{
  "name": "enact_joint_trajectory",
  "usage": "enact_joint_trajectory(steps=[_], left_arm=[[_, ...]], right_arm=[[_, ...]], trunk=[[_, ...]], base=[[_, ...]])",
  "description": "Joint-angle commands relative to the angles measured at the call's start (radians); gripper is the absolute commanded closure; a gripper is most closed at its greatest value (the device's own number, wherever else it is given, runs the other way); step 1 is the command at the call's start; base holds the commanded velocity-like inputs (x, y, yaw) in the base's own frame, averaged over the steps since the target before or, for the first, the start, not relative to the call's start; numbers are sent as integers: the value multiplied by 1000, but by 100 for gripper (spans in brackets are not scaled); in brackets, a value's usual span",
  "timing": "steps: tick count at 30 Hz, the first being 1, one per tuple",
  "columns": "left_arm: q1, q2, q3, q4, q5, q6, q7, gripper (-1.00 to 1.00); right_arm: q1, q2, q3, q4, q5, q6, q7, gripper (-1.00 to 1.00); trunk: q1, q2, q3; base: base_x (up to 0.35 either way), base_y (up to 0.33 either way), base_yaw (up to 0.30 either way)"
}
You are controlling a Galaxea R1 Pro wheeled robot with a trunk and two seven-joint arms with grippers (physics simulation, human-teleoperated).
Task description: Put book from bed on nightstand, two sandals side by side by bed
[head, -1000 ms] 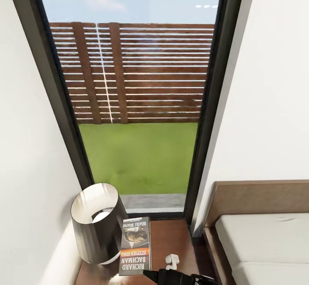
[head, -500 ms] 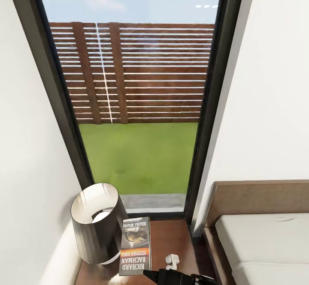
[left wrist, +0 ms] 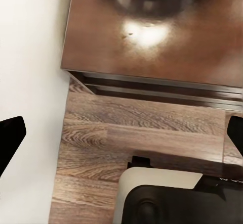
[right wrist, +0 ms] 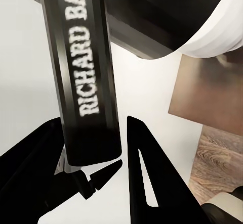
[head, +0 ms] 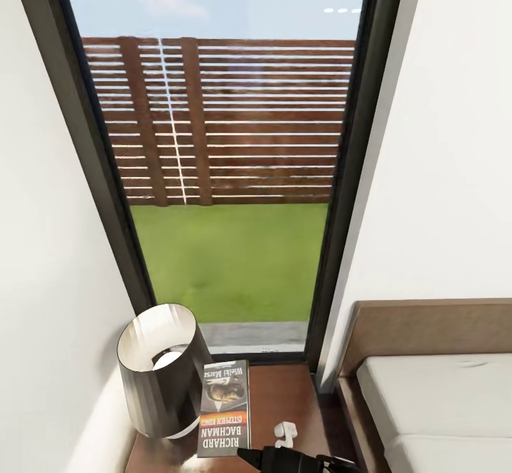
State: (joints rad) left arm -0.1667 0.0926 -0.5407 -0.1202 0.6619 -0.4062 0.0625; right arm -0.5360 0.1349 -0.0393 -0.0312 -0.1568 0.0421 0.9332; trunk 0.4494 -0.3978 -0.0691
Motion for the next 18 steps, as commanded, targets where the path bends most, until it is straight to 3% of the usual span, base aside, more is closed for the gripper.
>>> enact_joint_trajectory(steps=[1,10,18], left_arm=[[-1,1,-8,-1,2,-2,7,-100],[-1,1,-8,0,2,-2,7,-100],[-1,1,-8,-1,2,-2,6,-100]], right_arm=[[-1,0,-4,1,-3,5,2,100],[-1,0,-4,1,-3,4,0,100],[-1,0,-4,1,-3,5,0,100]], trunk=[[1,-2,-2],[1,-2,-2],[1,-2,-2]], base=[[-30,0,0],[-144,0,0],[-44,0,0]])
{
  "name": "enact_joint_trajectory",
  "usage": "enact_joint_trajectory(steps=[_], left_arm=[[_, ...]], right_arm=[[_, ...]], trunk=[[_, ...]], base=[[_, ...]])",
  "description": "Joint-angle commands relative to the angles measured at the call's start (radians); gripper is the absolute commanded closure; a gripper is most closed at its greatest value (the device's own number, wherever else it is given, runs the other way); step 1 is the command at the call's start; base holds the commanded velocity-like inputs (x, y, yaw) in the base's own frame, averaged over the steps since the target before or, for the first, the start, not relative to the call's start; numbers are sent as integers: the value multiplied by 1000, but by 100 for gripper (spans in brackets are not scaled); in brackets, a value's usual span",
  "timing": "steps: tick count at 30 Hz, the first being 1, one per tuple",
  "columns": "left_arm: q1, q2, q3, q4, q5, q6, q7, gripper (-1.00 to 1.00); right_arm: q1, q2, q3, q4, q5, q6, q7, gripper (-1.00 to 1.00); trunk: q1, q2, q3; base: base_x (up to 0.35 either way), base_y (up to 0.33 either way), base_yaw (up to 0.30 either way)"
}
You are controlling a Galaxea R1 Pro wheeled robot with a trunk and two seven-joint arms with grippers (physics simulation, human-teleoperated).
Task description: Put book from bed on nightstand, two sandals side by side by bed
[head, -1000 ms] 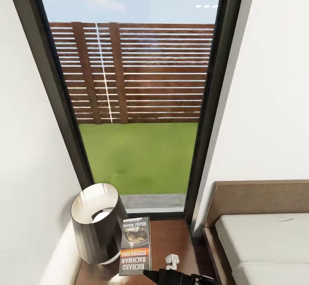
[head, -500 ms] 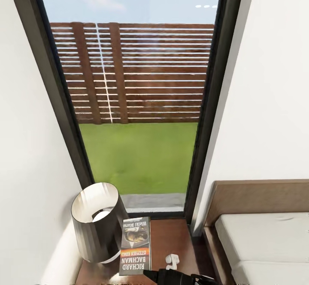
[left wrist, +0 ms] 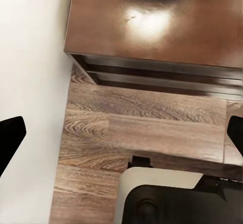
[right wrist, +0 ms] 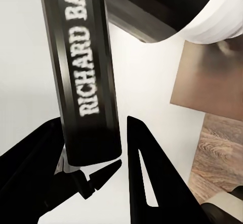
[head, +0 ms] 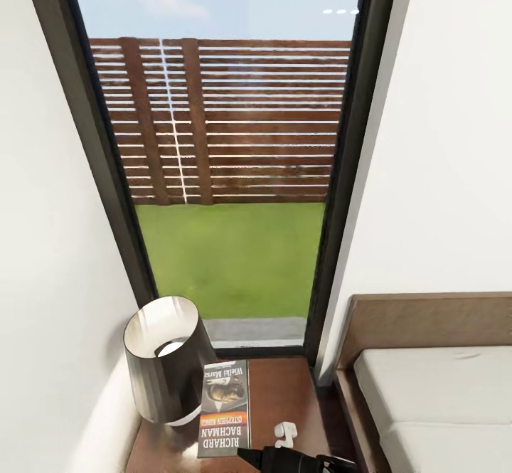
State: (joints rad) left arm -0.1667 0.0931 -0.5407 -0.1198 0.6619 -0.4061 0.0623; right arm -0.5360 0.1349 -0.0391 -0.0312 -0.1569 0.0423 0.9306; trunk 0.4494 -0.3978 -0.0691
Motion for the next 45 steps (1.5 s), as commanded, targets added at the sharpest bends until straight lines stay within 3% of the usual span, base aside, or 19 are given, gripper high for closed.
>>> enact_joint_trajectory(steps=[1,30,45], left_arm=[[-1,0,-8,-1,2,-2,7,-100],[-1,-5,-8,-1,8,-2,7,-100],[-1,-7,-8,-1,8,-1,7,-100]], right_arm=[[-1,0,-4,0,-3,4,2,100],[-1,0,-4,0,-3,5,2,100],[-1,-11,-4,-1,-5,6,10,100]], trunk=[[1,-2,-2],[1,-2,-2],[58,-107,-49]], base=[[-17,0,0],[-40,0,0],[0,0,0]])
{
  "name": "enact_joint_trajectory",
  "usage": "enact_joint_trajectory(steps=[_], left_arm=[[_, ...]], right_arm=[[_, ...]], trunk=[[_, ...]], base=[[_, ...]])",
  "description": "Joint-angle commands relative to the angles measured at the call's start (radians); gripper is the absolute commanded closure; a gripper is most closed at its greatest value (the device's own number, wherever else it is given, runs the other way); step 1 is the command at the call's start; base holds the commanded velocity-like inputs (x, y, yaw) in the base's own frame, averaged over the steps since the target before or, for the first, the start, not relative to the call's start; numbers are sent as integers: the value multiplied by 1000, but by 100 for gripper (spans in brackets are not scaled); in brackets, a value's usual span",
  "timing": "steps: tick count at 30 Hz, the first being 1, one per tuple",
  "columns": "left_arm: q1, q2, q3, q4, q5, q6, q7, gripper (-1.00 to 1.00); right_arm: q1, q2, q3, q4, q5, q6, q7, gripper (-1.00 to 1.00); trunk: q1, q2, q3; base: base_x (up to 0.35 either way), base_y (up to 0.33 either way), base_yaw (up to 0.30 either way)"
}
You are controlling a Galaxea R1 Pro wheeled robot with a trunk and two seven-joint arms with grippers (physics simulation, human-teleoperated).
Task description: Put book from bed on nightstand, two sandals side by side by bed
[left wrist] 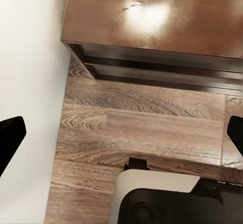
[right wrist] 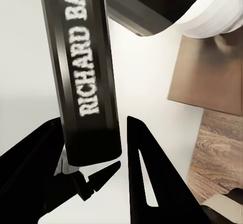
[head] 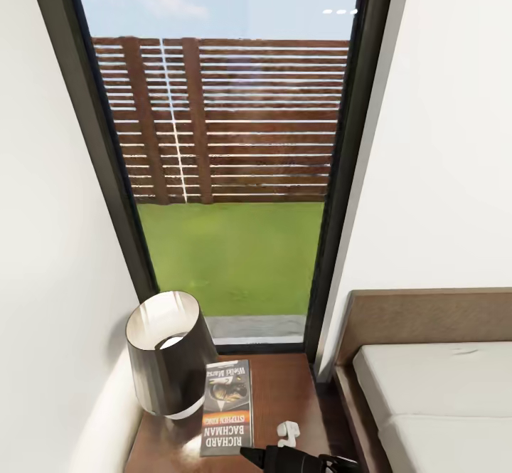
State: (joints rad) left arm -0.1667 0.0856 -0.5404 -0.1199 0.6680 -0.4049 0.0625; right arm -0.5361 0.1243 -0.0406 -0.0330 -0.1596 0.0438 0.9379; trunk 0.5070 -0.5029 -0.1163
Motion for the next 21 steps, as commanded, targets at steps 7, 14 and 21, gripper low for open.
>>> enact_joint_trajectory(steps=[7,14,21], left_arm=[[0,0,-8,0,2,-2,7,-100],[0,0,-7,0,2,-2,7,-100],[0,0,-7,0,2,-2,7,-100]], right_arm=[[-1,-11,-7,1,-10,4,24,100],[-1,-12,-1,1,-6,6,30,100],[-1,-13,-4,1,-6,6,36,100]], trunk=[[27,-51,-24],[54,-100,-46],[81,-149,-68]], base=[[0,0,0],[0,0,0],[0,0,0]])
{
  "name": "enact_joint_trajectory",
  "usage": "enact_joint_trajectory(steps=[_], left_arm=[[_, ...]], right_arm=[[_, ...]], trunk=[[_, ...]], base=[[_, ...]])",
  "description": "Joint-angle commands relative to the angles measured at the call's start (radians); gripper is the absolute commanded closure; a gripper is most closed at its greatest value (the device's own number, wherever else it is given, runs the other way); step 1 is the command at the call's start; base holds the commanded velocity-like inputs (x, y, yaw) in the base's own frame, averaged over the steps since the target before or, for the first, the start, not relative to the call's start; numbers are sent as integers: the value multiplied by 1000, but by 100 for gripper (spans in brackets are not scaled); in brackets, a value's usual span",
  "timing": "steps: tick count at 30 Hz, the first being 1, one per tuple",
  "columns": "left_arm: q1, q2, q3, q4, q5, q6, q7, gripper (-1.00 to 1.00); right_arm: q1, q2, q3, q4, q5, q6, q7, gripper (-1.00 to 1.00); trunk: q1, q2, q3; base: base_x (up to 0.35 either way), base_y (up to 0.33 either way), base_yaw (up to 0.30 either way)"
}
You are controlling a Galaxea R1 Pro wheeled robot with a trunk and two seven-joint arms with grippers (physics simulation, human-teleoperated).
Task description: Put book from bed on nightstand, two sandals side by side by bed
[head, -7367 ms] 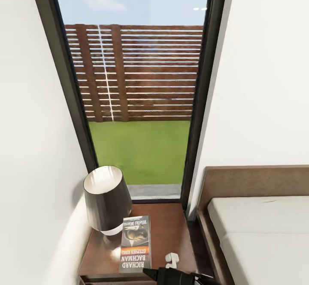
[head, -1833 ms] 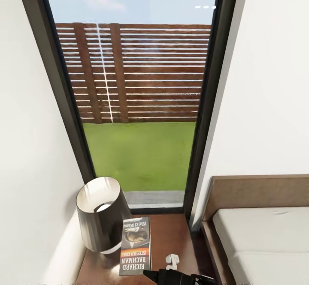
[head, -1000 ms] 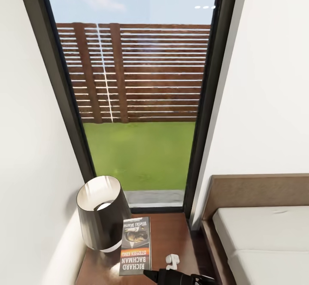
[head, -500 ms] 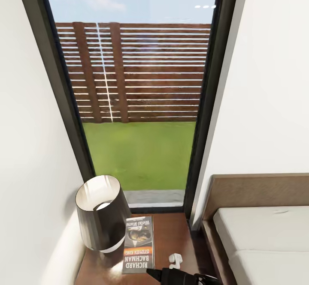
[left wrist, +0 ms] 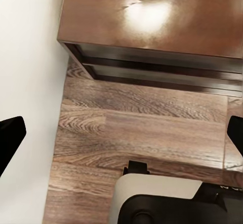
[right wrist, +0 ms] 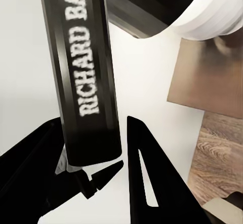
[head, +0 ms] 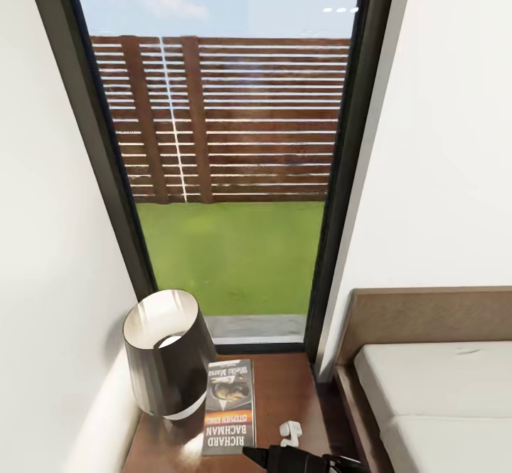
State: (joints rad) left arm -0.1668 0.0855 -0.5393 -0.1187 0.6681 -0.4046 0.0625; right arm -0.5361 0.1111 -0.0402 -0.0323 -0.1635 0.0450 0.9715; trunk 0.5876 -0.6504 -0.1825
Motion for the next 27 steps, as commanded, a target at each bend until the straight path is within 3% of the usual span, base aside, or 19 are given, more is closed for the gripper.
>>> enact_joint_trajectory(steps=[1,19,27], left_arm=[[0,0,-8,-1,2,-2,7,-100],[0,0,-8,-1,2,-2,7,-100],[0,1,-8,-1,2,-2,7,-100]], right_arm=[[-1,0,-5,0,-4,4,3,100],[-1,-2,-11,1,-8,3,-1,100],[-1,-25,-16,1,-11,14,-7,100]], trunk=[[4,-9,-5],[73,-135,-61],[104,-191,-86]], base=[[0,0,0],[0,0,0],[0,0,0]])
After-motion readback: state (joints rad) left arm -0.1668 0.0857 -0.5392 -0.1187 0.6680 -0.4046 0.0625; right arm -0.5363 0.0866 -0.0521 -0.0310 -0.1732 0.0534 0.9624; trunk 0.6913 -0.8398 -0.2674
